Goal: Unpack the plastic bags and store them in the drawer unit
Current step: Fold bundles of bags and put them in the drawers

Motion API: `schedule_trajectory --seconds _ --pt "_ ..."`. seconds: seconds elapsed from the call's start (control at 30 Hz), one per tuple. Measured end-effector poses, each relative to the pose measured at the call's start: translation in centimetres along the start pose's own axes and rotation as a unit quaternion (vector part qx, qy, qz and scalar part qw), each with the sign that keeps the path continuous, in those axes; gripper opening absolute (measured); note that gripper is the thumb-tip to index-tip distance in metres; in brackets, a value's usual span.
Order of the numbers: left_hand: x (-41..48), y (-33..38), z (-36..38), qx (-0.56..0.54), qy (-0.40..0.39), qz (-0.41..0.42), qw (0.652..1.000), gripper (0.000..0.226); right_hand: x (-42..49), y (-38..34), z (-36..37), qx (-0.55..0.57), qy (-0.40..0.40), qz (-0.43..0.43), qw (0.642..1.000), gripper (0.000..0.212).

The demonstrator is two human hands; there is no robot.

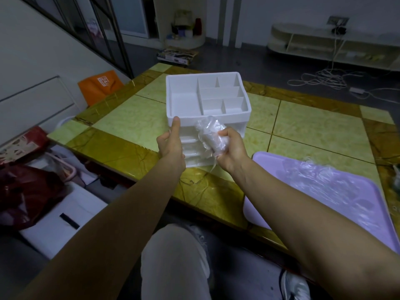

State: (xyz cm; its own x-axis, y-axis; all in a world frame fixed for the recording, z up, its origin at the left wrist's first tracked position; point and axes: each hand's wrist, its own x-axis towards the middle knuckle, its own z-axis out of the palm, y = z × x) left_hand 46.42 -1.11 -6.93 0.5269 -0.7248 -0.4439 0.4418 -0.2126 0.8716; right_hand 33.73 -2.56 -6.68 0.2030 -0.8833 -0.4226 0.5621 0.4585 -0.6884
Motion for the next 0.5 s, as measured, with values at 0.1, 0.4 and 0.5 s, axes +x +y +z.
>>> schedule_trajectory --seconds 0.1,0.4,0.5 --pt "-0.5 0.3 0.1 -0.001 -0.005 0.001 1.0 0.071 -0.1 0.0 -0.2 -0.005 0.002 0.0 1.0 0.017" --pt "-0.6 0.1 -1.0 0.076 -0.008 -0.031 0.997 0.085 -2.7 0.0 -1.3 -0.036 -0.004 0.012 0.999 0.027" --pt "-3.1 0.1 -1.6 0.088 -0.032 -0.049 0.994 0.046 -4.1 0.0 -1.5 -0.044 -0.006 0.019 0.999 0.023"
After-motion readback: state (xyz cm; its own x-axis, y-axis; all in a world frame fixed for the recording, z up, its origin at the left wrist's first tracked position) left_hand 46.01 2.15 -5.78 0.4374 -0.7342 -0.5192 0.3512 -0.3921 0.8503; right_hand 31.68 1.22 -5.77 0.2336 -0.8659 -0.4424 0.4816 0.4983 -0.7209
